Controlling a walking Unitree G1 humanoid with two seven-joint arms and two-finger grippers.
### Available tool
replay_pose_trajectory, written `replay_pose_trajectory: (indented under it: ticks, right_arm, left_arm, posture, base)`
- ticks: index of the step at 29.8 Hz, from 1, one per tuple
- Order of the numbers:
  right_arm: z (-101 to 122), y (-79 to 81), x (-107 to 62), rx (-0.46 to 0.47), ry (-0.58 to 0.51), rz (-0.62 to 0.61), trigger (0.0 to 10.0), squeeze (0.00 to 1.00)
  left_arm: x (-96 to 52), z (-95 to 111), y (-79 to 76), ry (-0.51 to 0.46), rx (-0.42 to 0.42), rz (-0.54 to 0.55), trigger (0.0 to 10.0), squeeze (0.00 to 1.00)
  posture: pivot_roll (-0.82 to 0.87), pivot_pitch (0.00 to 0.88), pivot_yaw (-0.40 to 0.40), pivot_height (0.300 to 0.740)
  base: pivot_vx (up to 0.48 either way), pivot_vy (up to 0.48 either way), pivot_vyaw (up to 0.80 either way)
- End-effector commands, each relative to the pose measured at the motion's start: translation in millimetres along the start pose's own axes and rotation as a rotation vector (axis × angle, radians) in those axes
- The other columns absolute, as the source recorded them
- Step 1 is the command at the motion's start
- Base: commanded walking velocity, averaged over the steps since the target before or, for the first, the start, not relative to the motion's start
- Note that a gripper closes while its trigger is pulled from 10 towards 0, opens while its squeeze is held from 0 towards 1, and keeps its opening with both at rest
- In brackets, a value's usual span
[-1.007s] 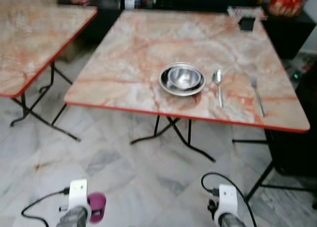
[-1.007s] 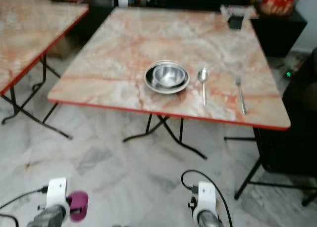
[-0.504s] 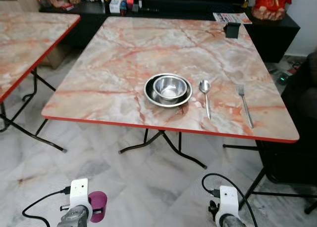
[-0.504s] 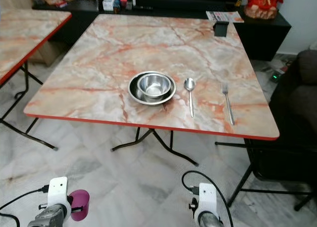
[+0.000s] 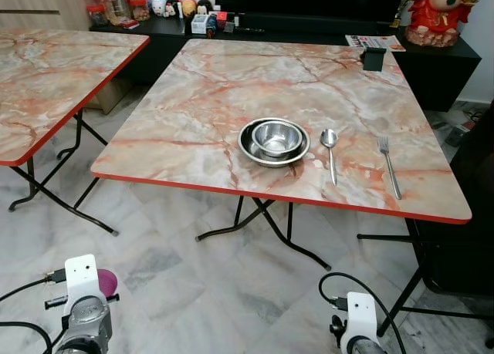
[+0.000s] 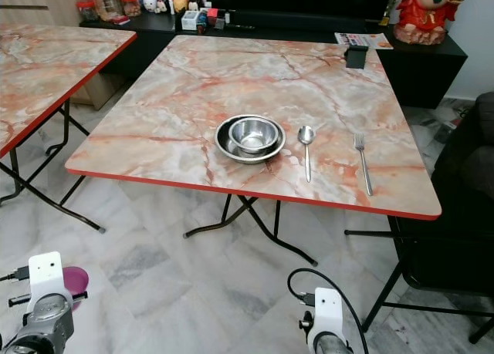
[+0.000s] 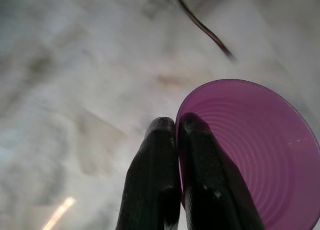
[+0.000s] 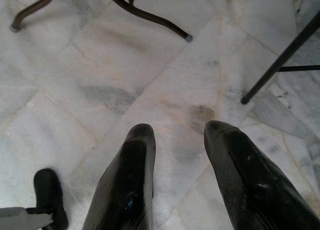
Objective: Setting the table
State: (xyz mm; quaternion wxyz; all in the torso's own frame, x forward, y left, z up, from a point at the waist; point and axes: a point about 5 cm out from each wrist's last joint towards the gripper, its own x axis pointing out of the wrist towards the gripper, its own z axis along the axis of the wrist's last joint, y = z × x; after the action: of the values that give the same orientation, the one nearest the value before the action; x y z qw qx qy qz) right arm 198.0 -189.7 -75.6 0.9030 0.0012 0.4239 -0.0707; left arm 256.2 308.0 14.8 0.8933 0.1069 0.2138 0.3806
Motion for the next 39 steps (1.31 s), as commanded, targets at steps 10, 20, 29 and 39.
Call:
replay_pose_trajectory:
  ticks: [10,20,29,39]
  right_arm:
    - [-2.2,-1.3,-0.3,0.008,0.012,-0.002,10.0,0.00]
    - [0.1,-4.3,0.1,0.013,0.005,-0.010,10.0,0.00]
    - [0.4,-6.5,0.0,0.032,0.000,-0.027,10.0,0.00]
    - [0.5,-10.2,-0.3,0.019,-0.008,-0.065,10.0,0.00]
  left_arm:
    - [10.9,157.2,17.5,-0.632,-0.140,0.130,10.0,0.00]
    - [-26.0,232.9,-49.3,-0.715,-0.415,-0.398,10.0,0.00]
    - [-29.2,233.3,-70.5,-0.591,-0.414,-0.504,10.0,0.00]
    - [-25.9,233.8,-70.2,-0.511,-0.476,-0.555,10.0,0.00]
  posture:
    - [0.03,0.115,-0.027,0.740]
    - [0.02,0.120,-0.030,0.740]
    - [0.01,0.123,-0.025,0.740]
    - [0.01,0.126,-0.023,0.740]
  base:
    - [0.000,0.000,0.00]
    - [0.000,0.000,0.00]
    - [0.161,0.000,0.00]
    - [0.384,0.000,0.00]
